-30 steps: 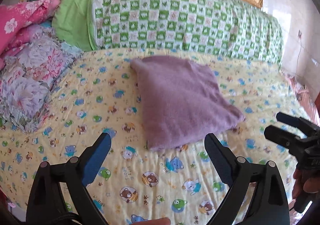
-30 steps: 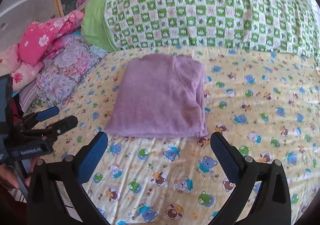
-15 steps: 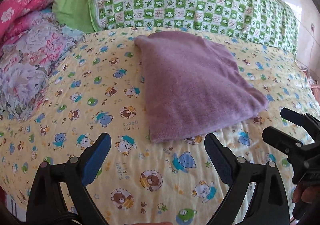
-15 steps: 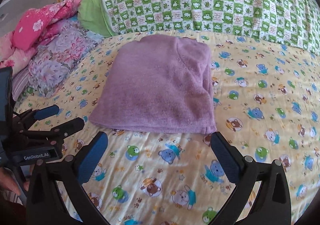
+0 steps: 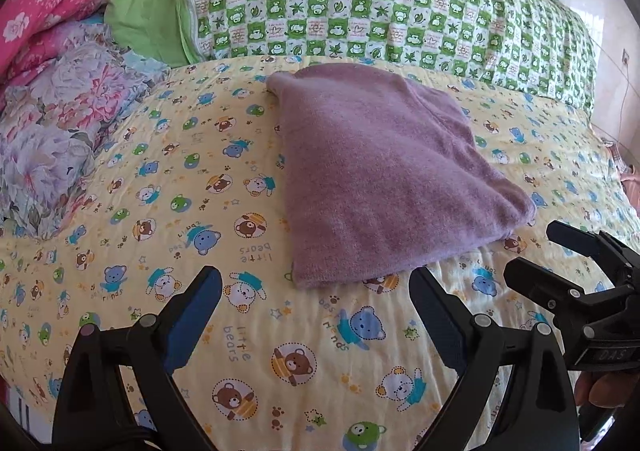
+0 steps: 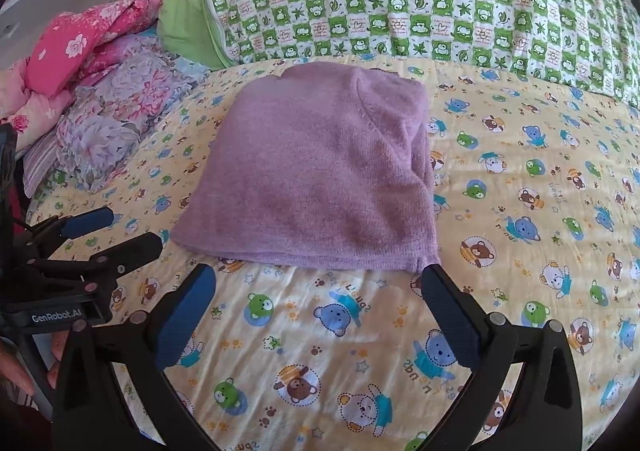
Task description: Fold small clothes
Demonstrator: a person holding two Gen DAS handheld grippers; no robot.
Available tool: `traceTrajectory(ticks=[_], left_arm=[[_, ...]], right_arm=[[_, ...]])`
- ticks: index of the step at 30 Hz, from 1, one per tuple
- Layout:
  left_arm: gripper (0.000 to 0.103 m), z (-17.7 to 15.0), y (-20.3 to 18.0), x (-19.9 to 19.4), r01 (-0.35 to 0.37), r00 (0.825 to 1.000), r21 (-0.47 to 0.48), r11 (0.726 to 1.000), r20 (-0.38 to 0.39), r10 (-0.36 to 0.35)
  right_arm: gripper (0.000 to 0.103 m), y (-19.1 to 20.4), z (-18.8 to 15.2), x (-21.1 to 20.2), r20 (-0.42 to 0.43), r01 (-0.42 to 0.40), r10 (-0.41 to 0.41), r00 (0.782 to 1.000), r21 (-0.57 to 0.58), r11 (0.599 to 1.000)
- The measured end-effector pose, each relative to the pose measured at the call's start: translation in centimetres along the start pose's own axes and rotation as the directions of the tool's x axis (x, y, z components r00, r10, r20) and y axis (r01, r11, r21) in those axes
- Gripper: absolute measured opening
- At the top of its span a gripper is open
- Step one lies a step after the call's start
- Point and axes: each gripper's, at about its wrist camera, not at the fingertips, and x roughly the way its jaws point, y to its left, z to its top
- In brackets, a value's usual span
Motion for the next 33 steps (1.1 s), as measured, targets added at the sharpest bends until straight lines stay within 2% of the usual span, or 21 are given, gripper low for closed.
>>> traceTrajectory(ticks=[33], left_arm=[[0.095,0.5,0.5,0.5,0.002,1.000,-0.013,1.000,-0.011,-0.002]], right_arm=[[0.102,0.5,1.3,0.6,0.002,-0.030,0.030,1.000,-0.015,0.999]])
